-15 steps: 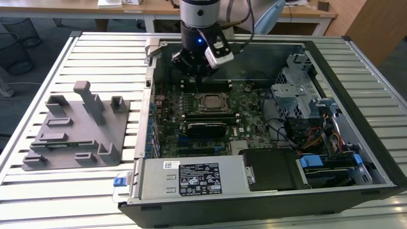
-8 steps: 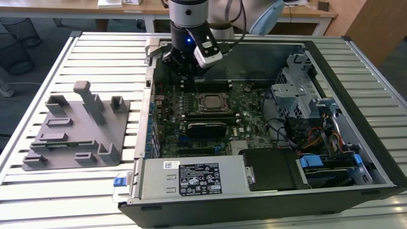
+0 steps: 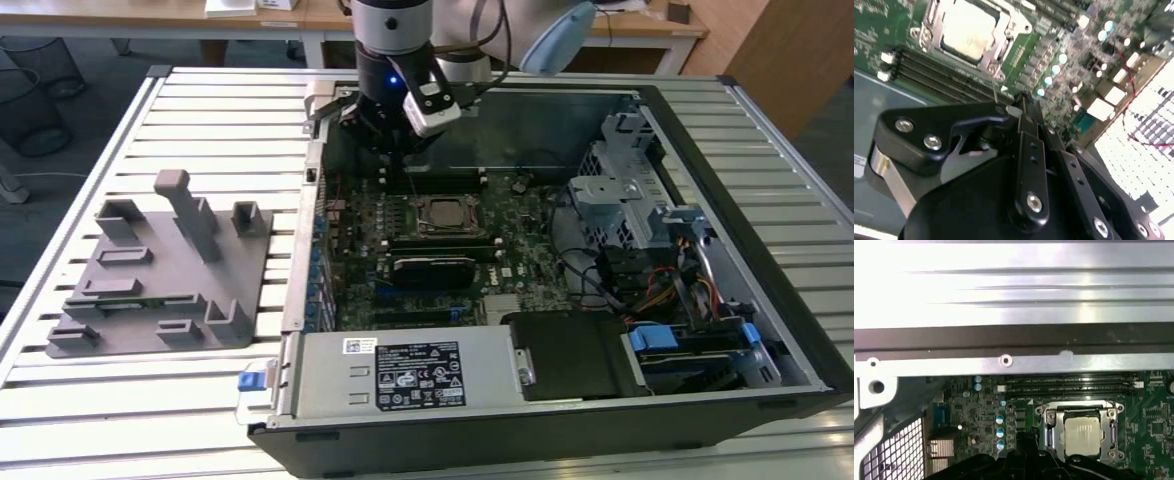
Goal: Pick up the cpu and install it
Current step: 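Install the first cpu locking lever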
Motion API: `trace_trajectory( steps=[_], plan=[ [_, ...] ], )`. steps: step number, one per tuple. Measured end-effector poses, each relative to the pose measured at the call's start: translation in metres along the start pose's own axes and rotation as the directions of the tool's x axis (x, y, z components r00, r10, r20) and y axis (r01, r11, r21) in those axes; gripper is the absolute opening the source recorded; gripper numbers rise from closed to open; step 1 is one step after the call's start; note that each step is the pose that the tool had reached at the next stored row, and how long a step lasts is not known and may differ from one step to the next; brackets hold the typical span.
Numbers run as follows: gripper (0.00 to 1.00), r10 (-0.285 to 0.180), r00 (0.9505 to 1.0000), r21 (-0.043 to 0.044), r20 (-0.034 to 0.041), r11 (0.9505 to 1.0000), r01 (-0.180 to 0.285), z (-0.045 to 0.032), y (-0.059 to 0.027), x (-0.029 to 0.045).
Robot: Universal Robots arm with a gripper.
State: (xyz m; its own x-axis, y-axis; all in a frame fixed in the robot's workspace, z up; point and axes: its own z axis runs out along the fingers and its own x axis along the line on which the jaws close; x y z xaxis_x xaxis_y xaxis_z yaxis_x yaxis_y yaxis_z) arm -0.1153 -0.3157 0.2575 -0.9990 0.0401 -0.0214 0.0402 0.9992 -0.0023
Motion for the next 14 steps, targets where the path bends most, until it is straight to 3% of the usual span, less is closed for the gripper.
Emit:
trace_trajectory(
  steps=[7, 14],
  plan=[
    [0.11, 0.0, 1.0, 0.0002, -0.0001, 1.0, 0.0, 0.0005, 0.0001, 0.0001],
    [0.11, 0.0, 1.0, 0.0003, -0.0003, 1.0, 0.0, 0.0015, 0.0008, 0.0064]
  ],
)
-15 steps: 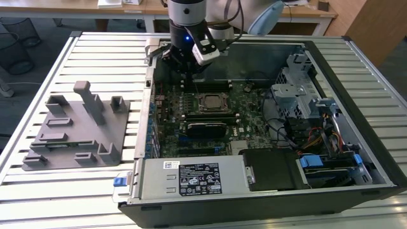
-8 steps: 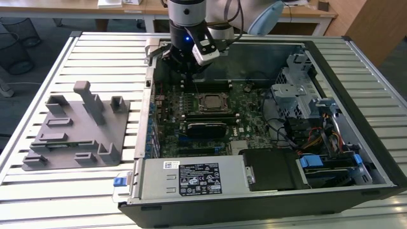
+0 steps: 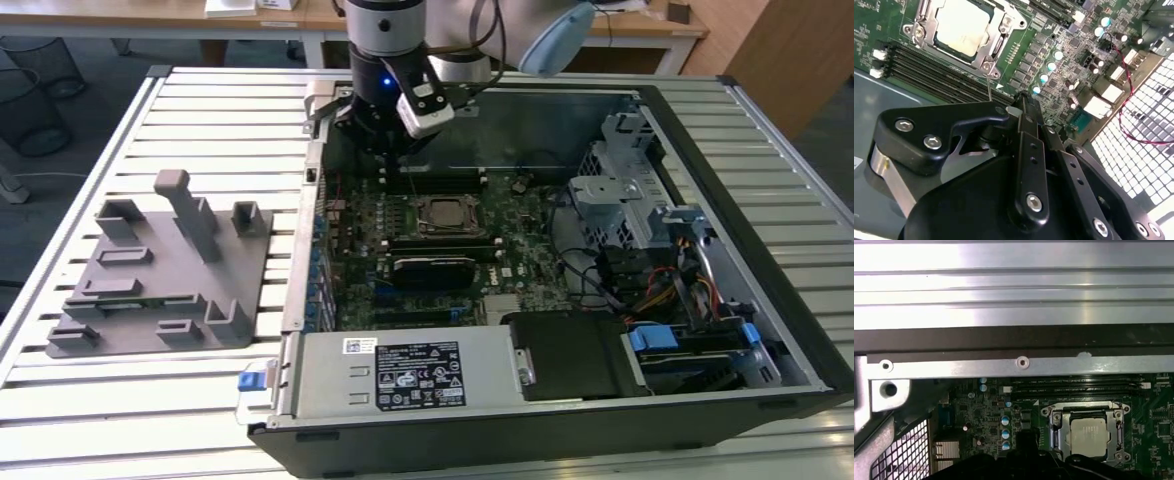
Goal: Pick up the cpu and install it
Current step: 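Install the first cpu locking lever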
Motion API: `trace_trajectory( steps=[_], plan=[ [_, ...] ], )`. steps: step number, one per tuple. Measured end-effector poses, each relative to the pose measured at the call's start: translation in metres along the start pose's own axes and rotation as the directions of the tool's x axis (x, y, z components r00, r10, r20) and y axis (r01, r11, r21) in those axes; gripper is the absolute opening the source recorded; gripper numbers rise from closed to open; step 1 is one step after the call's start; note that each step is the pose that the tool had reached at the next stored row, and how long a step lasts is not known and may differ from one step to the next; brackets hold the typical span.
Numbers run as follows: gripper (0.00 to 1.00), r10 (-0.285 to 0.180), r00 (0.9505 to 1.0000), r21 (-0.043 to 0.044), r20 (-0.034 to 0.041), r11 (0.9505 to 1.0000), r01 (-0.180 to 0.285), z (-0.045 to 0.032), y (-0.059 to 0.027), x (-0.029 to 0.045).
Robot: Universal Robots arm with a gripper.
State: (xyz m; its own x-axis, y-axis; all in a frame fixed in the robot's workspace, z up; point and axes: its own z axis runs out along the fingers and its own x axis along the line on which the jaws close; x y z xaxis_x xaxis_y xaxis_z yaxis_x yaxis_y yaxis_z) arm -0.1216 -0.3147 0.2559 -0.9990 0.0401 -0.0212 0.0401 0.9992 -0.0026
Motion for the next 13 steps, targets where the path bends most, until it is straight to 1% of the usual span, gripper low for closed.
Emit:
trace_trajectory(
  steps=[8, 13],
  plan=[
    [0.11, 0.0, 1.0, -0.0001, 0.0001, 1.0, 0.0, 0.0002, 0.0029, -0.0001],
    [0.11, 0.0, 1.0, -0.0001, -0.0002, 1.0, 0.0, 0.0003, 0.0049, -0.0056]
  ],
)
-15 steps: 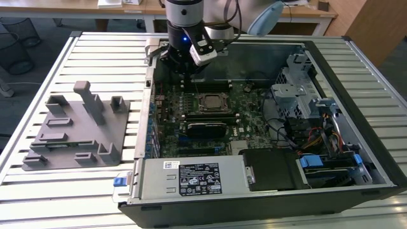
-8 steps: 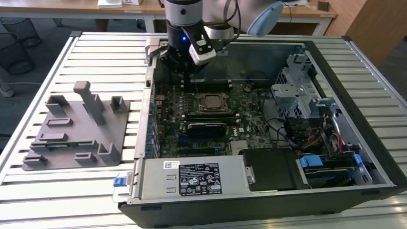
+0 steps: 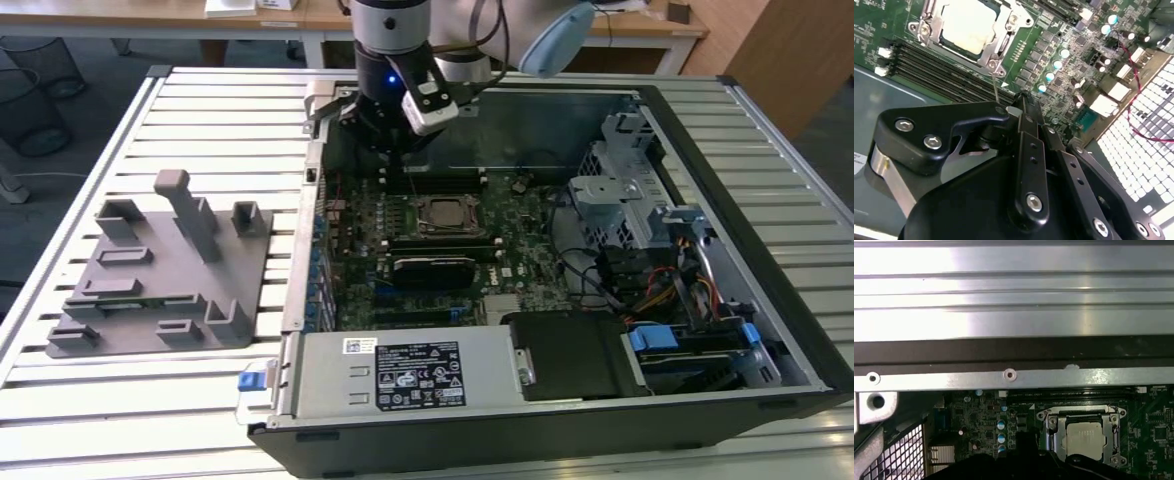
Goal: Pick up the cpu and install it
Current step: 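Install the first cpu locking lever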
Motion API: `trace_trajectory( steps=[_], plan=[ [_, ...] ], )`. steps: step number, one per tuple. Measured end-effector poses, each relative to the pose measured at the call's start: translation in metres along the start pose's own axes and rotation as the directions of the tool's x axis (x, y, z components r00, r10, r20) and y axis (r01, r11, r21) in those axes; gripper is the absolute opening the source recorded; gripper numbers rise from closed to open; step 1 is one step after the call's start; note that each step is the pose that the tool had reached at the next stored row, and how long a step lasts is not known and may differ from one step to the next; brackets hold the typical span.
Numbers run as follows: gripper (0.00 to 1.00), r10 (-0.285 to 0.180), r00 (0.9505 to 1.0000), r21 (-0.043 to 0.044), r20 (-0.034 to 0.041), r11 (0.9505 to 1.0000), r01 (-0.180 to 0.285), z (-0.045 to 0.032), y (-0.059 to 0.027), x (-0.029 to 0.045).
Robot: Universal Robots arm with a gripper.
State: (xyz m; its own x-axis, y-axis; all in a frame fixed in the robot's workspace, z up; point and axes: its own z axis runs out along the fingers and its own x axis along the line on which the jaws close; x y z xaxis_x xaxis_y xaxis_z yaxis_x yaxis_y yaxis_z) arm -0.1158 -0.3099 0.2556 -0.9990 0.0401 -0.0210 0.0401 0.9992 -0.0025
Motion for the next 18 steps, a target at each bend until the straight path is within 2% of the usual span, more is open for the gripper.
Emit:
trace_trajectory(
  steps=[7, 14, 18],
  plan=[
    [0.11, 0.0, 1.0, 0.0, -0.0002, 1.0, 0.0, 0.0001, 0.0044, -0.0065],
    [0.11, 0.0, 1.0, -0.0002, -0.0004, 1.0, 0.0, 0.001, 0.0054, -0.0183],
    [0.11, 0.0, 1.0, -0.0041, -0.0006, 1.0, 0.0, 0.0021, 0.0056, -0.0242]
  ],
)
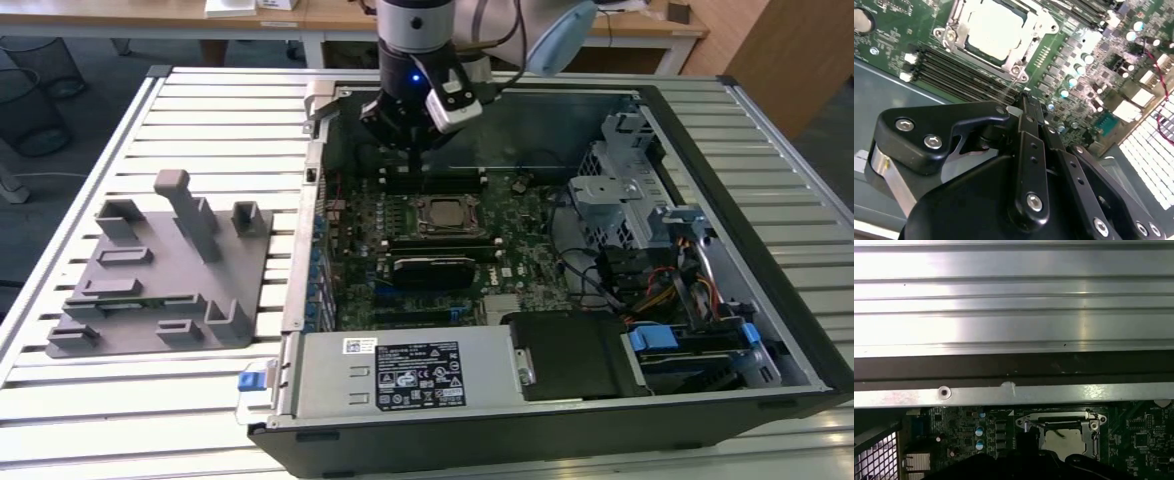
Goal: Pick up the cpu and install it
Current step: 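Install the first cpu locking lever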
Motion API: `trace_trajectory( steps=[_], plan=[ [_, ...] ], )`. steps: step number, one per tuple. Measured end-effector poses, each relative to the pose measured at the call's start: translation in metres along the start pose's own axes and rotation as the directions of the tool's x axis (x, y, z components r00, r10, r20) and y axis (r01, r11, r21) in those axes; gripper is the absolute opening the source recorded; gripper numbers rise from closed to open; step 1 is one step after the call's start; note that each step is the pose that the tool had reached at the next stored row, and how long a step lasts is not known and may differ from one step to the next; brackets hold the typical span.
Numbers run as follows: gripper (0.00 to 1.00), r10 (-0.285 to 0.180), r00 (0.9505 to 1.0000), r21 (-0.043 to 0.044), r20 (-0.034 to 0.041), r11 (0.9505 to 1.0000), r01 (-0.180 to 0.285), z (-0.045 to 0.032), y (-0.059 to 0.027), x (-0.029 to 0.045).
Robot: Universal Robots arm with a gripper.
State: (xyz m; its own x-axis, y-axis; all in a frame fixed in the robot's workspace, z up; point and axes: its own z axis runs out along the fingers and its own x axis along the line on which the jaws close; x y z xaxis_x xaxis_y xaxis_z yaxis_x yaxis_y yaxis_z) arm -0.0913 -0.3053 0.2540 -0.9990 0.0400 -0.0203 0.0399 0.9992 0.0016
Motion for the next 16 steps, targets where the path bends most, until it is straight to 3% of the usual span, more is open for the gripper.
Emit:
trace_trajectory(
  steps=[3, 4, 6, 7, 8, 12, 16],
  plan=[
    [0.11, 0.0, 1.0, -0.0031, -0.0001, 1.0, 0.0, 0.001, -0.0002, -0.004],
    [0.11, 0.0, 1.0, -0.008, -0.0005, 1.0, 0.0, 0.0012, -0.001, -0.004],
    [0.11, 0.001, 1.0, -0.0394, -0.0016, 0.9992, -0.001, 0.0016, -0.0035, -0.0042],
    [0.11, 0.001, 1.0, -0.0506, -0.002, 0.9987, -0.001, 0.0019, -0.0048, -0.0042],
    [0.11, 0.001, 1.0, -0.0547, -0.0022, 0.9985, -0.001, 0.0025, -0.0059, -0.0042],
    [0.11, 0.0, 1.0, -0.0549, -0.0023, 0.9985, 0.0, 0.004, -0.0063, -0.0054],
    [0.11, 0.0, 1.0, -0.055, -0.0021, 0.9985, 0.0, 0.0074, -0.006, -0.0141]
  ],
)
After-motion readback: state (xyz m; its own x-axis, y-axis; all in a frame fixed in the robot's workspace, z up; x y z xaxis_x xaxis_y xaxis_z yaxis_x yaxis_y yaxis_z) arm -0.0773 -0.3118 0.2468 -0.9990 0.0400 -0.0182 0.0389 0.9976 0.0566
